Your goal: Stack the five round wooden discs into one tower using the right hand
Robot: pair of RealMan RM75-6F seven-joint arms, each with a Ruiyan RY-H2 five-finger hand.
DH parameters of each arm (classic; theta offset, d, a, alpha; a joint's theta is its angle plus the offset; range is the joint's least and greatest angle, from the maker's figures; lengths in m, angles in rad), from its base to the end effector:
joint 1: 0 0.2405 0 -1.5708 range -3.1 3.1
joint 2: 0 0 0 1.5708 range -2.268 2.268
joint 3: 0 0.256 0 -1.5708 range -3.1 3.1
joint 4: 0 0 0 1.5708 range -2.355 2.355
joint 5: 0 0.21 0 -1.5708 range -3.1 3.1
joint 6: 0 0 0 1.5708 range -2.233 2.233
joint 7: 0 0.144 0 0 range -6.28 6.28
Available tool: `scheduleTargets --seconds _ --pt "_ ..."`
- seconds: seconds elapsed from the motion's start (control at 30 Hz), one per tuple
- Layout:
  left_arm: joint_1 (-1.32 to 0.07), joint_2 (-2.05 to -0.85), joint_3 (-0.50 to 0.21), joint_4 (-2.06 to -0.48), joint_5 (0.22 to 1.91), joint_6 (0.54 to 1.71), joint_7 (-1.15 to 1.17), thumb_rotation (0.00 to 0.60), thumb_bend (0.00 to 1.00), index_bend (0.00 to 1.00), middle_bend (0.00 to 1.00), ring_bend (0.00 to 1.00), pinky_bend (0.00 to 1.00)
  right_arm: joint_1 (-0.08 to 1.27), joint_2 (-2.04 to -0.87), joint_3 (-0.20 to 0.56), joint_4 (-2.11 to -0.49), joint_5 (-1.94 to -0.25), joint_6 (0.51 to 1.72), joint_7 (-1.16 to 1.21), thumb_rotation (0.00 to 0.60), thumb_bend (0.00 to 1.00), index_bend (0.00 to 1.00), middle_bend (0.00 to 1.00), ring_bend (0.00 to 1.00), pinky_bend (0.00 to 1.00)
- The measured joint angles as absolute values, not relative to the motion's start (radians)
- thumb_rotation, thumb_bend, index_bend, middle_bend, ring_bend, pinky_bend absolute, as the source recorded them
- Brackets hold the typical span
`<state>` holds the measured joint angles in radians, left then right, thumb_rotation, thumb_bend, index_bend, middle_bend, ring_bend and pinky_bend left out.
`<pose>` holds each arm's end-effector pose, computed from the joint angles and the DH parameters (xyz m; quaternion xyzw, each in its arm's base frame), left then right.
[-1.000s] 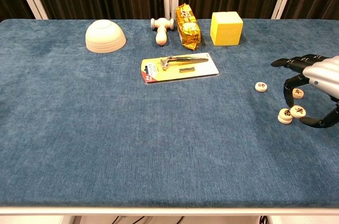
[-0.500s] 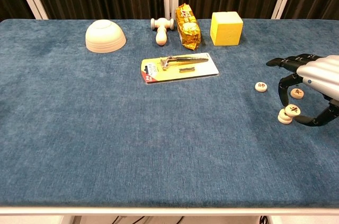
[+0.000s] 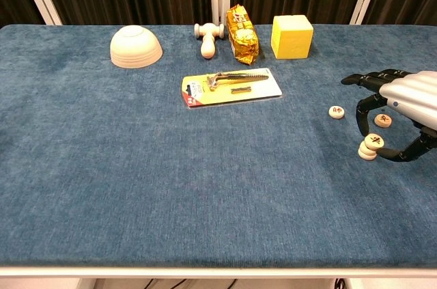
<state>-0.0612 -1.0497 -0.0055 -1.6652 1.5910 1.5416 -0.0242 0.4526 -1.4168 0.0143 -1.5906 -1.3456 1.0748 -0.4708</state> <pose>-0.2982 0.1636 0.1724 -0.6123 -0.3745 -0.4041 0.5671 -0.2302 -0.2537 0.0093 0.7806 -0.3274 0.2833 0.4507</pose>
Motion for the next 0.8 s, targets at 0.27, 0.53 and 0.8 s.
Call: scheduleTargets --seconds 0.27,0.53,0.8 --pt "-0.061 -1.050 -0.005 -1.665 1.593 1.542 -0.020 0.600 0.14 0.08 0.00 0.00 0.00 0.454 -1.413 0.012 -1.592 -1.342 1.072 -0.472 0.600 0.23 0.43 0.02 0.00 0.00" --pt "-0.060 -1.049 -0.004 -1.667 1.595 1.544 -0.020 0.600 0.14 0.08 0.00 0.00 0.00 0.454 -1.407 0.009 -1.599 -1.352 1.075 -0.462 0.600 0.23 0.39 0.02 0.00 0.00" --pt "-0.061 -1.049 -0.004 -1.668 1.596 1.543 -0.019 0.600 0.14 0.08 0.00 0.00 0.00 0.455 -1.378 0.042 -1.624 -1.358 1.105 -0.433 0.600 0.23 0.37 0.02 0.00 0.00"
